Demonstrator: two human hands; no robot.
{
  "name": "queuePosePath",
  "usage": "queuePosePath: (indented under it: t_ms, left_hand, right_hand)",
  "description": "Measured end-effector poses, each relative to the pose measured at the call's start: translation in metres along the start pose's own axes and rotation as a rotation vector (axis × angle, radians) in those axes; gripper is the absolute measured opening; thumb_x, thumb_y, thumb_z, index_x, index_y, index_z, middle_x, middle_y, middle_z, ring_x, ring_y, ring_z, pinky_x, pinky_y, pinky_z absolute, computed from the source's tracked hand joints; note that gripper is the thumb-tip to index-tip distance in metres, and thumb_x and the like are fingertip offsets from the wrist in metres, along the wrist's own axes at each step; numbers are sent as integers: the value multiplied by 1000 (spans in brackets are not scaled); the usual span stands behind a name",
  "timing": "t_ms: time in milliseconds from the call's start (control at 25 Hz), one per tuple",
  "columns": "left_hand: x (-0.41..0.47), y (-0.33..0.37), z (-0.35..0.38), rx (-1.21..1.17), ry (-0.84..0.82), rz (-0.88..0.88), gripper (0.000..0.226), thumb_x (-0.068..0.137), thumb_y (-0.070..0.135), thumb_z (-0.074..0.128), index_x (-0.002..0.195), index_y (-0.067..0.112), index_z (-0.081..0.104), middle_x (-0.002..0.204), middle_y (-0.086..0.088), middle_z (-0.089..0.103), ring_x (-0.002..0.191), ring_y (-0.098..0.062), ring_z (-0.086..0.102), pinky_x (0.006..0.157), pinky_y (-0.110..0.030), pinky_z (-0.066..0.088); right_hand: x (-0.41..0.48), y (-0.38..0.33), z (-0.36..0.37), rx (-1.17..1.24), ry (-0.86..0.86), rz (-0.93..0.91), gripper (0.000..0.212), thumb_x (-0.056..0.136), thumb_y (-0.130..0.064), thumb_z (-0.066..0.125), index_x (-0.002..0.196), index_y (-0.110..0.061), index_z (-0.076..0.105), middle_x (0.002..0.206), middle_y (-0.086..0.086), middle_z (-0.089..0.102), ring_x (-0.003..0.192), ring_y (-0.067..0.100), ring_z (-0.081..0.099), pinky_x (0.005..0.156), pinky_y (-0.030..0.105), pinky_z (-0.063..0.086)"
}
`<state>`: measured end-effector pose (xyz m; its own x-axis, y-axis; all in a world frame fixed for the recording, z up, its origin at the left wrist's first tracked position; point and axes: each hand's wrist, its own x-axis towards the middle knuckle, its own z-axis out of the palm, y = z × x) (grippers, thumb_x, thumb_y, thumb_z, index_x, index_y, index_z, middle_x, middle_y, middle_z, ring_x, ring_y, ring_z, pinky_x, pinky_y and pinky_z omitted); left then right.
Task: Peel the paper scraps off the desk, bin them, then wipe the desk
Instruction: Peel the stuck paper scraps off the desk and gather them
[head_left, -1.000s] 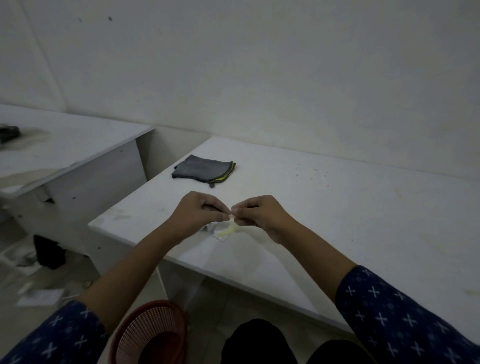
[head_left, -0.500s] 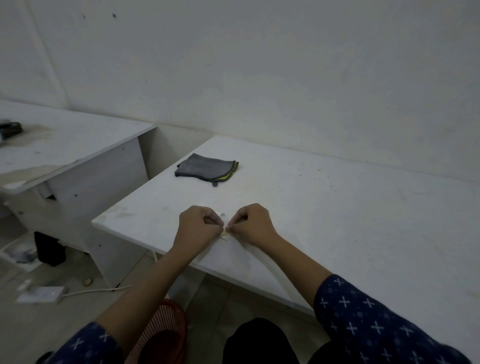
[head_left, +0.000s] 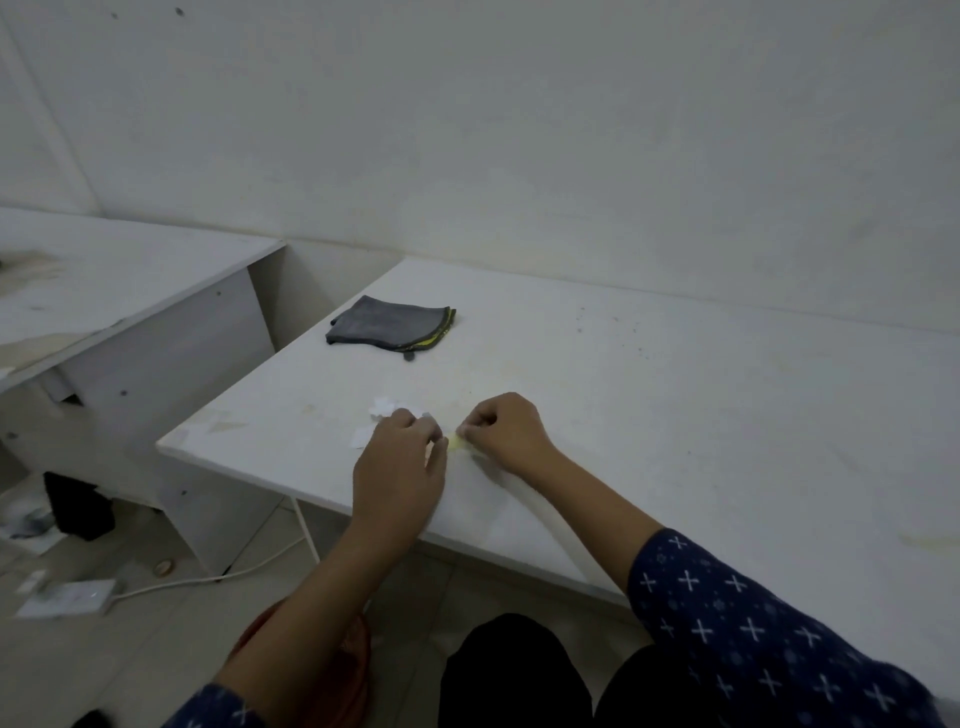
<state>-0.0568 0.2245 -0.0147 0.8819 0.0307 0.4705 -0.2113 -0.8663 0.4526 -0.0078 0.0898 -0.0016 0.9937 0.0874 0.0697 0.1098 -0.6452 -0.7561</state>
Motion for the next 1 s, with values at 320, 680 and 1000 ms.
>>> queuePosePath:
  t_ms: [320,680,1000]
  left_hand:
    - [-2,87,40,-15,-147,321,22,89,24,53,107,15,62,108,-4,62,102,-22,57,84,-33,45]
    - [-33,212,114,-112,-579,432,61,95,49,28,146,17,19,156,-4,18,146,-20,7,116,-36,15]
    - [-44,220,136,-14,-548,547,81,81,62,1,148,18,11,158,-1,10,146,-15,2,115,-27,-1]
  right_hand:
    - [-34,70,-86,-61,224,36,21,81,-4,53,83,-15,71,66,-17,55,62,-1,50,60,14,36]
    - [-74,172,-205,-246,423,175,20,86,-5,53,92,-12,71,95,2,70,80,11,59,81,27,51]
    - [-75,233,-291,-417,314,231,25,89,-3,50,107,-9,67,106,10,64,84,14,53,86,28,46]
